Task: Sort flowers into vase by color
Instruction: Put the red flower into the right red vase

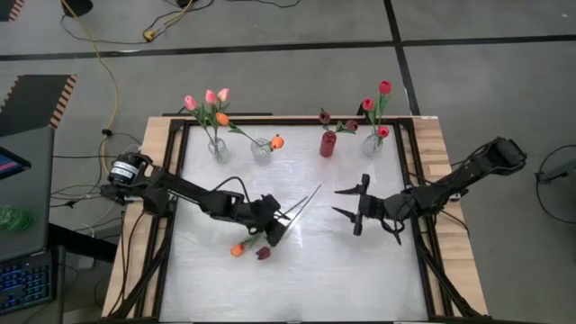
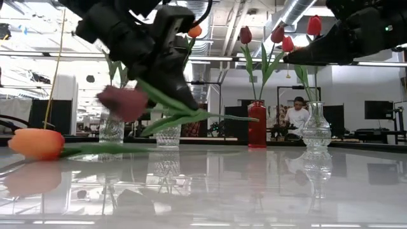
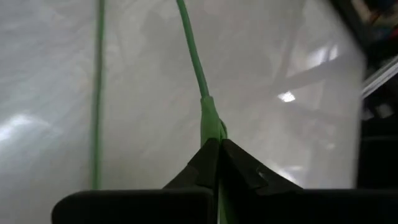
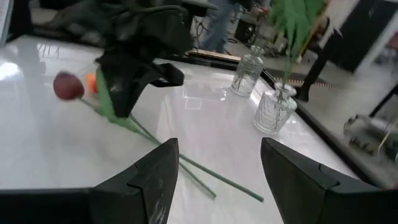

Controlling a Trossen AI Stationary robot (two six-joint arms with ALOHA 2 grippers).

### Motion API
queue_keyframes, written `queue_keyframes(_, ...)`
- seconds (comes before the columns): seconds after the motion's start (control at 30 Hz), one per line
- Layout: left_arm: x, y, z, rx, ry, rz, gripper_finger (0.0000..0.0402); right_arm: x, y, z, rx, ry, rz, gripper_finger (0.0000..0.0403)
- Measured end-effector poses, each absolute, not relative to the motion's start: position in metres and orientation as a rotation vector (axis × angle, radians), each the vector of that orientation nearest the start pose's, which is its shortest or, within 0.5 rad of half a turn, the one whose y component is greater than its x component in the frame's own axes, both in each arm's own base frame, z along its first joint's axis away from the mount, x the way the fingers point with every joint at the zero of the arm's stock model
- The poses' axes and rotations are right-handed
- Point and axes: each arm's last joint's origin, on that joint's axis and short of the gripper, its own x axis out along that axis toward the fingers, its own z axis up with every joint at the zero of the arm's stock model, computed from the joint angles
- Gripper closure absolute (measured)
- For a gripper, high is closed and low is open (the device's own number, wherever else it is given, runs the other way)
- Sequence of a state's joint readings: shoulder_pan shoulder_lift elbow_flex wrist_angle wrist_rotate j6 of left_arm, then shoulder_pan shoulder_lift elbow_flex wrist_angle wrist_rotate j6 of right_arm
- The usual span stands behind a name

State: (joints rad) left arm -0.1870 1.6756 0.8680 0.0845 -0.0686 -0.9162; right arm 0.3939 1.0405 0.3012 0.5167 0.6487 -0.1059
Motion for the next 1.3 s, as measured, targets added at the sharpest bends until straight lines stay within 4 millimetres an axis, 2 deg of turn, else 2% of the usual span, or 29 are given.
queue_keyframes(0.27, 0.338, -0.044, 0.177, -1.002, 0.59, 0.201, 0.0401, 0.187, 0.067, 0.196, -0.412, 0.176, -0.189, 0.0147)
queue_keyframes(0.4, 0.342, -0.039, 0.182, -1.104, 0.519, 0.206, 0.0401, 0.192, 0.072, 0.204, -0.506, 0.169, -0.174, 0.0147)
queue_keyframes(0.63, 0.347, -0.032, 0.19, -1.217, 0.427, 0.197, 0.0401, 0.223, 0.087, 0.206, -0.734, 0.23, -0.144, 0.0147)
queue_keyframes(0.93, 0.348, -0.028, 0.194, -1.271, 0.382, 0.19, 0.0401, 0.268, 0.108, 0.191, -0.921, 0.331, -0.109, 0.0147)
queue_keyframes(1.3, 0.35, -0.029, 0.199, -1.322, 0.339, 0.153, 0.0401, 0.297, 0.115, 0.172, -1.139, 0.503, -0.314, 0.0147)
